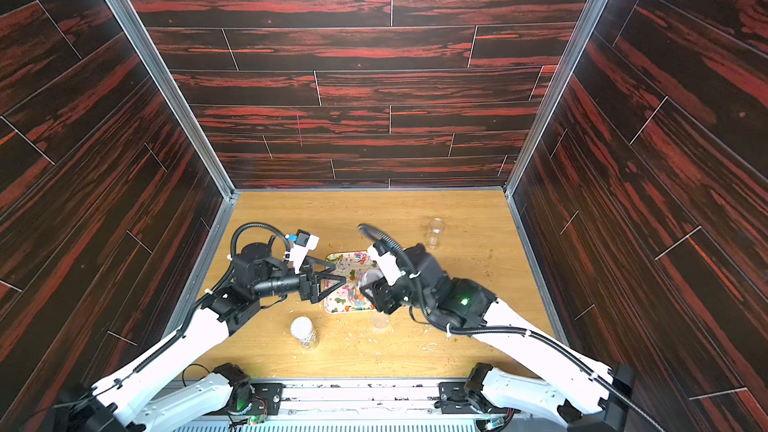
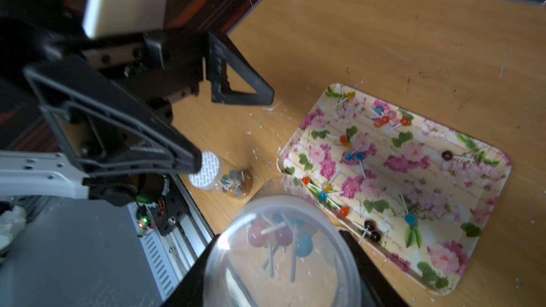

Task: Pour the candies out of the jar
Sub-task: Pick up the jar from the center of the board.

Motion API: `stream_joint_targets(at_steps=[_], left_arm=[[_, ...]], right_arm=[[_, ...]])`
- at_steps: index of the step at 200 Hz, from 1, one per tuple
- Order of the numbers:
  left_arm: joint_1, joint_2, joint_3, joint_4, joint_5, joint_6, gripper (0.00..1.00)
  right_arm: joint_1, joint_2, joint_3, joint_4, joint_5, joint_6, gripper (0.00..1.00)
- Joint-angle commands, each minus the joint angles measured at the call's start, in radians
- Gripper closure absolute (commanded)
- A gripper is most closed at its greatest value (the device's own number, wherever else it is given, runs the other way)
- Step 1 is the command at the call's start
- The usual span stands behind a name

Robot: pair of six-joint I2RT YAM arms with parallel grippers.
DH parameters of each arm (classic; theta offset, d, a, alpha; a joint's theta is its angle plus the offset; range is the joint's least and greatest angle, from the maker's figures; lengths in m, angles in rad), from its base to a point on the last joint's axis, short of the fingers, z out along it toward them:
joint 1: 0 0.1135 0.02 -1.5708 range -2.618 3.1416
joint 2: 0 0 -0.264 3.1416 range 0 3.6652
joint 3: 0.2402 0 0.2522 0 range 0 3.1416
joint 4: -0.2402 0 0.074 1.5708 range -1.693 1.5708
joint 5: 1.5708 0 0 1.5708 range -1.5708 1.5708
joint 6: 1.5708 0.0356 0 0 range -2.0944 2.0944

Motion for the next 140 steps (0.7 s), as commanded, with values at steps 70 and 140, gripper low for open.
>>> stream_joint_targets(at_steps=[70, 140], left_arm=[[-0.087, 0.152, 0.232, -0.067, 0.22, 0.103, 0.02], [-0.119, 0.112, 0.245, -0.043, 0.275, 0.096, 0.13]], right_arm=[[-0.232, 0.009, 0.187, -0.034, -0.555, -0.041, 0.66], [-0.296, 0.055, 0.234, -0.021, -0.758, -0.048, 0.66]])
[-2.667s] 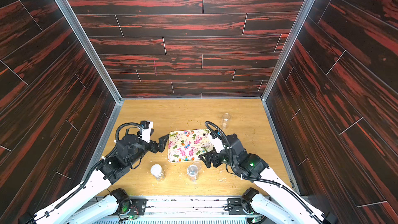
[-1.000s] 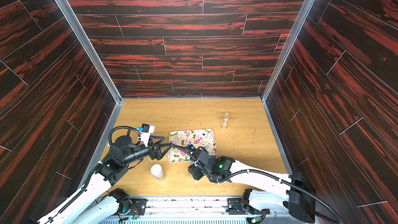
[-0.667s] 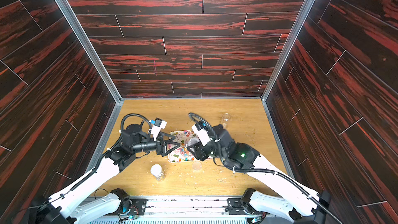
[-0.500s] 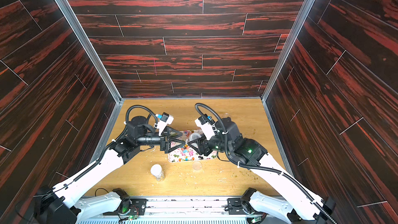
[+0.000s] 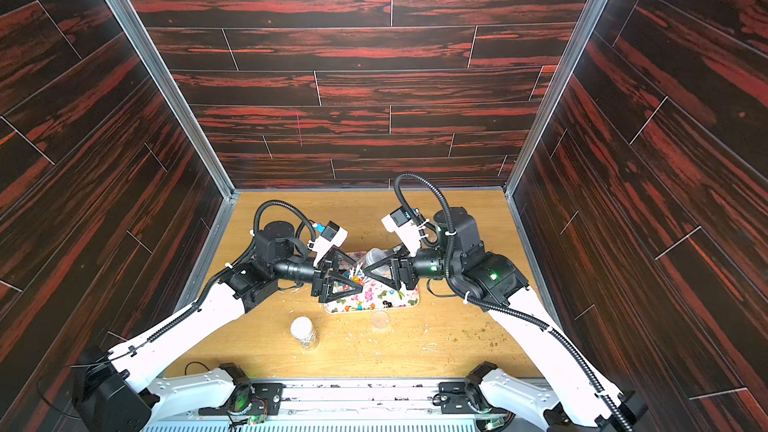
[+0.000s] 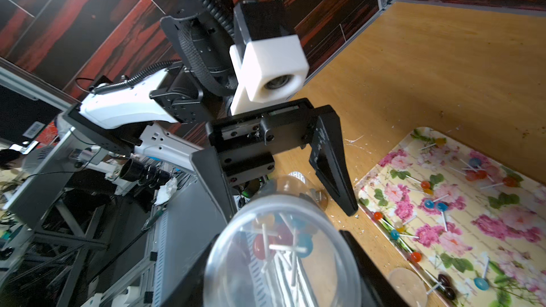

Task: Pour the candies out of the jar
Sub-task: Pick up the jar from the center of the board.

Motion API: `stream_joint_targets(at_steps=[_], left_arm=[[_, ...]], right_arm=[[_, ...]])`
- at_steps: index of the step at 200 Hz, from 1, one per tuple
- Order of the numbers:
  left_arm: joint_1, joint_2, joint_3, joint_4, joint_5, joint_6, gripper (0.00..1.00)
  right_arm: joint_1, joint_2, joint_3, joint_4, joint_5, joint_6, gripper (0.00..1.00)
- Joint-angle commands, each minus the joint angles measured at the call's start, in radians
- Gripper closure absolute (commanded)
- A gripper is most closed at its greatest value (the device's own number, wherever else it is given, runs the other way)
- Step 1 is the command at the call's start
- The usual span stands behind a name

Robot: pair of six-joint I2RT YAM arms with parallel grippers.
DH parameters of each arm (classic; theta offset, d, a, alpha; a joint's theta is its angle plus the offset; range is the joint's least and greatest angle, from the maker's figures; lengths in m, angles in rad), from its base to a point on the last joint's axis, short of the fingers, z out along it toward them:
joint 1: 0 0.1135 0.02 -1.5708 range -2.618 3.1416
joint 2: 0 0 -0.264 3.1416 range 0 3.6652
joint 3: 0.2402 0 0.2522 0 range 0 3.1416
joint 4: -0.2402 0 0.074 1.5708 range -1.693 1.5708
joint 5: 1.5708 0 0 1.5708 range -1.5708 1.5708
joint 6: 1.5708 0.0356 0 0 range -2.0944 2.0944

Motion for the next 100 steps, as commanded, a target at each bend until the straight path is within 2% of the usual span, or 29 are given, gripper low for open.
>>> stream_joint_targets(at_steps=[1, 75, 100], left_arm=[[-0.007, -0.037, 0.032, 0.004, 0.024, 0.007, 0.13], [-0.034, 0.001, 0.082, -0.059, 0.08, 0.045, 0.42], [-0.043, 0.015, 0.093, -0.069, 0.078, 0.062, 0.45]], right_arm=[[-0.013, 0.013, 0.043, 0.031, -0.125, -0.005, 0.66], [-0.02, 0.067, 0.098, -0.035, -0.168, -0.034, 0.67], [-0.021, 0.065, 0.104, -0.046, -0.149, -0.039, 0.66]])
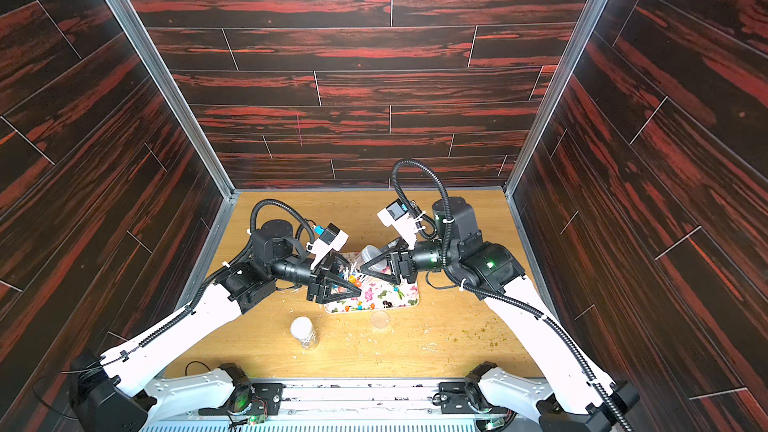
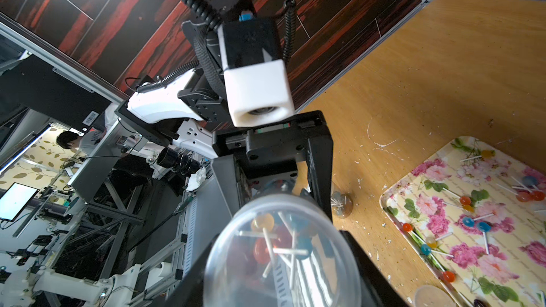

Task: Pour the candies out of the jar
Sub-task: Pick up the jar from the center of the board.

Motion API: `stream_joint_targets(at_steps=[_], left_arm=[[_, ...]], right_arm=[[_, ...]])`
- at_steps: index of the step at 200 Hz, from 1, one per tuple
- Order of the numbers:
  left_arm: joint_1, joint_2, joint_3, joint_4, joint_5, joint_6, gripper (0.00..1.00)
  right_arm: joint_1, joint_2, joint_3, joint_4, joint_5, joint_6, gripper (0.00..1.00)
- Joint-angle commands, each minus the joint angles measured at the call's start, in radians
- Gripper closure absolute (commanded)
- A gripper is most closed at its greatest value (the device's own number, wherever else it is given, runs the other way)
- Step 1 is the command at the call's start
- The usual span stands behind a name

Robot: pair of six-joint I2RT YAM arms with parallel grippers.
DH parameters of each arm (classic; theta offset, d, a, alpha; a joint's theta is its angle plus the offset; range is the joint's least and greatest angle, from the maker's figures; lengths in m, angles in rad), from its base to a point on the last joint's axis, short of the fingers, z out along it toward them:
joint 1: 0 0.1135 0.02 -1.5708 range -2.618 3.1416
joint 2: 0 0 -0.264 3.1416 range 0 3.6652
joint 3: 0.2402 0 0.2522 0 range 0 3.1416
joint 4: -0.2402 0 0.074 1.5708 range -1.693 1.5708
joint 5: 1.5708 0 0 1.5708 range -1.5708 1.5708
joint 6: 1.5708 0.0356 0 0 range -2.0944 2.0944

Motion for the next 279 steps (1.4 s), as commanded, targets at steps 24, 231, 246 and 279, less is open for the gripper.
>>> stream_joint_targets(at_steps=[24, 231, 246, 279], left_arm=[[-0.012, 0.032, 0.048, -0.035, -0.023, 0.024, 0.43], [-0.053, -0.061, -0.12, 0.281, -0.527, 0.056, 0.48], [-0.07, -0.059, -0.113, 0.278, -0.572, 0.101, 0.48], [-0.108, -0.071, -0.112, 0.273, -0.734, 0.209, 0.48]], right_arm=[[0.004, 0.006, 0.018, -0.013, 0.003, -0.02, 0.65], [0.005, -0.044, 0.073, 0.066, 0.557, 0.366, 0.08], [0.006, -0.015, 0.116, 0.039, 0.577, 0.362, 0.1], [0.006, 0.024, 0.168, 0.033, 0.584, 0.376, 0.15]])
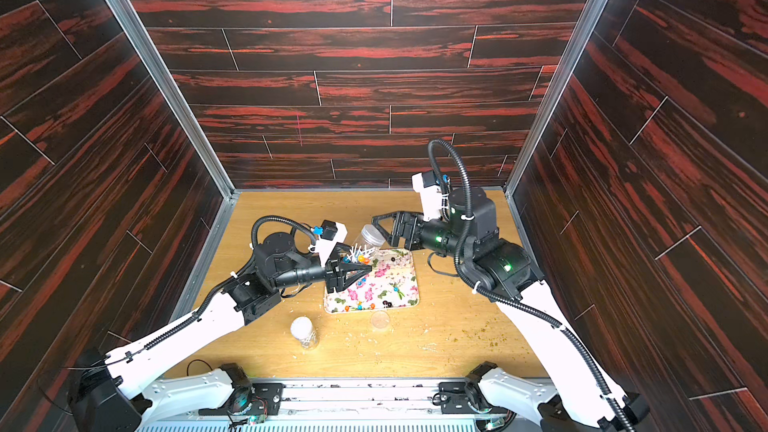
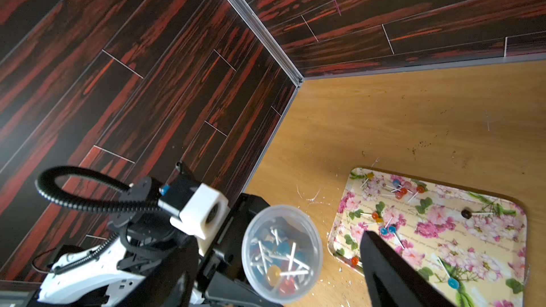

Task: Pour the candies out of the jar
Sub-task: Pick up the jar from the center of the board, then unscrew the lid from the jar.

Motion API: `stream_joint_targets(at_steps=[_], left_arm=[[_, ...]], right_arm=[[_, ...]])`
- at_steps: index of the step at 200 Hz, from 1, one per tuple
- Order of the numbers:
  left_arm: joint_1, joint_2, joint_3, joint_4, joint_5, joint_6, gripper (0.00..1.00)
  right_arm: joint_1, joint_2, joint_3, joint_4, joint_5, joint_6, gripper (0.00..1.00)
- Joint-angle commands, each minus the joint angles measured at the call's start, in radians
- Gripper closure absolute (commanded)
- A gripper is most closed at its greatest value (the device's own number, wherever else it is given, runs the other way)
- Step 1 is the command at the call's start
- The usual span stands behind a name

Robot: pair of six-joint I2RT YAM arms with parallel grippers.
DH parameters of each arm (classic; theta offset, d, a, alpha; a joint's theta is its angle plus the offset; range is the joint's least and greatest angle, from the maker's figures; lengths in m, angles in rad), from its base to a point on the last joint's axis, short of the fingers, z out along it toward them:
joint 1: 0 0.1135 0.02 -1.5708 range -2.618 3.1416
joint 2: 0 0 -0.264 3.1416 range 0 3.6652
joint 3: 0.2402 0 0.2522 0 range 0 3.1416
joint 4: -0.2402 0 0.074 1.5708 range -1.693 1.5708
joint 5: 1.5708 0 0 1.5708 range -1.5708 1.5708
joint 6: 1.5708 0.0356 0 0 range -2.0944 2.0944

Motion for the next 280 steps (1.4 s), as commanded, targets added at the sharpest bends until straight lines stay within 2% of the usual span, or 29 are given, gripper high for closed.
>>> stream_joint_targets(at_steps=[1, 58, 137, 171, 194, 227, 250, 280], left_arm=[[-0.022, -0.039, 0.006, 0.049, -0.152, 0.109, 0.48], [-0.052, -0.052, -0.041, 0.16, -0.339, 0.183, 0.47], [-0.101, 0.006, -0.087, 0.303, -0.421, 0.178, 0.48], [-0.106, 0.016, -0.079, 0.303, -0.414, 0.172, 0.48], [-0.105, 0.01, -0.079, 0.298, -0.391, 0.163, 0.48], [-0.105, 0.006, -0.08, 0.286, -0.372, 0.148, 0.48], [-0.105, -0.006, -0.077, 0.263, -0.315, 0.133, 0.48], [-0.106, -0.031, -0.068, 0.219, -0.232, 0.109, 0.48]], right_arm=[[0.005, 0.03, 0.037, -0.021, 0.032, 0.028, 0.15], [0.048, 0.07, 0.043, -0.035, 0.075, 0.035, 0.18], [0.108, 0.126, 0.086, -0.073, 0.118, -0.007, 0.19], [0.119, 0.141, 0.09, -0.079, 0.117, -0.028, 0.27], [0.14, 0.147, 0.107, -0.107, 0.159, -0.052, 0.32], [0.145, 0.133, 0.103, -0.1, 0.146, -0.1, 0.45], [0.146, 0.111, 0.104, -0.096, 0.126, -0.154, 0.52], [0.144, 0.08, 0.11, -0.089, 0.075, -0.244, 0.55]])
